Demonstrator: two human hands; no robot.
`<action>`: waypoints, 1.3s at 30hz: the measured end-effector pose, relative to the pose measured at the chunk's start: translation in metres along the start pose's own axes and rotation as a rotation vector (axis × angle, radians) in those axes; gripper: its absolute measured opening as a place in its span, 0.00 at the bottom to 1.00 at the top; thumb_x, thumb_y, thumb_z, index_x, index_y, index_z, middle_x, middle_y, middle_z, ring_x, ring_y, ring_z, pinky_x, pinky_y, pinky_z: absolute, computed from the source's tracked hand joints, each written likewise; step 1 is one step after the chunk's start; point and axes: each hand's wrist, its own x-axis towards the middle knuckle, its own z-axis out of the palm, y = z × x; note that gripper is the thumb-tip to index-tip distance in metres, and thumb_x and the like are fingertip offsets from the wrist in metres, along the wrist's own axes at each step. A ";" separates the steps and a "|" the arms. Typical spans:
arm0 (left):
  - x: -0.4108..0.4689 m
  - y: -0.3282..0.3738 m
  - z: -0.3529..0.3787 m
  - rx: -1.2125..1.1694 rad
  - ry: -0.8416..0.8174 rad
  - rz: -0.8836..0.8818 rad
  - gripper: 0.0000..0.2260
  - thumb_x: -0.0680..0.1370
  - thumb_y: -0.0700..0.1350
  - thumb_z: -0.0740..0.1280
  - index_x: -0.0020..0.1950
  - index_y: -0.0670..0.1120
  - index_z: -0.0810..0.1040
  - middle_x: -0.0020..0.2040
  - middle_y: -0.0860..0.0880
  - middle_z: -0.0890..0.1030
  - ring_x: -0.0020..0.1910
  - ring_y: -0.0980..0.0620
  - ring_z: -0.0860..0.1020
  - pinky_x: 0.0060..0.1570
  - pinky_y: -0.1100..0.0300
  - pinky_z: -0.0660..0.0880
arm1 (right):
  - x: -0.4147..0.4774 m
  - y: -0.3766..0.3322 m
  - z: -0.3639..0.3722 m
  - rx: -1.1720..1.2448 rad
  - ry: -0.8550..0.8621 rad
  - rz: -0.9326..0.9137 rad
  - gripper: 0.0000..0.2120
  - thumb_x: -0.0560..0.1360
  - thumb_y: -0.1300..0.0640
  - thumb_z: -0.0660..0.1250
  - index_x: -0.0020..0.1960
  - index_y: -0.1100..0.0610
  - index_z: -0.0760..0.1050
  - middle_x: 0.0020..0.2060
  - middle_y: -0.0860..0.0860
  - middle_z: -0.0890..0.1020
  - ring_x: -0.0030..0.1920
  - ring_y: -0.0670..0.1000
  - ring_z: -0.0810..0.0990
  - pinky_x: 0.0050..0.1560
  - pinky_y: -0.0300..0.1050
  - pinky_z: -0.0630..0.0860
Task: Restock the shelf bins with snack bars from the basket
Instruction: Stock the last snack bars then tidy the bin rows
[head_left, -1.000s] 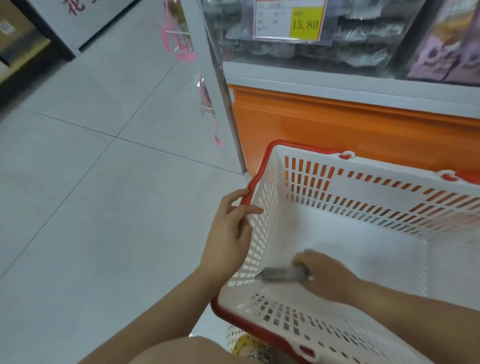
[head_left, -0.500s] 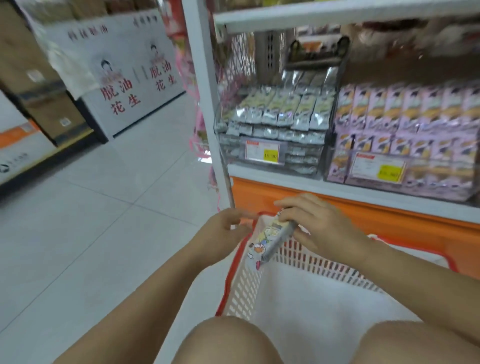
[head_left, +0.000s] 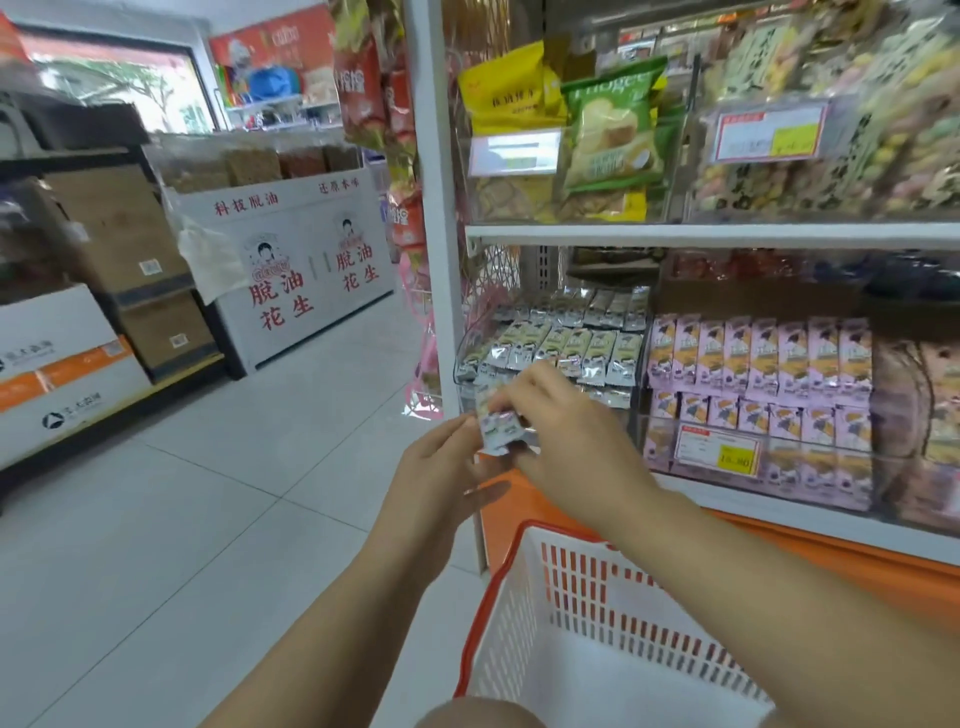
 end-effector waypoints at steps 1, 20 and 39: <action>0.000 0.002 -0.001 -0.027 0.005 0.007 0.10 0.81 0.46 0.61 0.57 0.46 0.80 0.50 0.47 0.85 0.48 0.49 0.84 0.52 0.53 0.78 | 0.001 -0.003 0.005 0.034 -0.011 0.029 0.18 0.69 0.65 0.70 0.55 0.51 0.74 0.52 0.47 0.71 0.46 0.55 0.78 0.41 0.55 0.77; 0.195 0.009 0.011 0.630 0.325 0.212 0.16 0.82 0.43 0.56 0.67 0.43 0.74 0.51 0.47 0.79 0.39 0.51 0.76 0.39 0.60 0.74 | 0.000 0.117 0.027 -0.209 0.013 0.520 0.29 0.77 0.53 0.63 0.76 0.48 0.57 0.77 0.49 0.54 0.77 0.52 0.48 0.75 0.52 0.41; 0.233 -0.028 0.020 1.205 0.026 0.511 0.23 0.80 0.56 0.48 0.73 0.53 0.66 0.73 0.48 0.67 0.72 0.46 0.62 0.71 0.46 0.59 | 0.019 0.148 0.044 -0.398 -0.054 0.340 0.29 0.76 0.49 0.66 0.74 0.50 0.62 0.74 0.52 0.62 0.76 0.57 0.55 0.72 0.54 0.37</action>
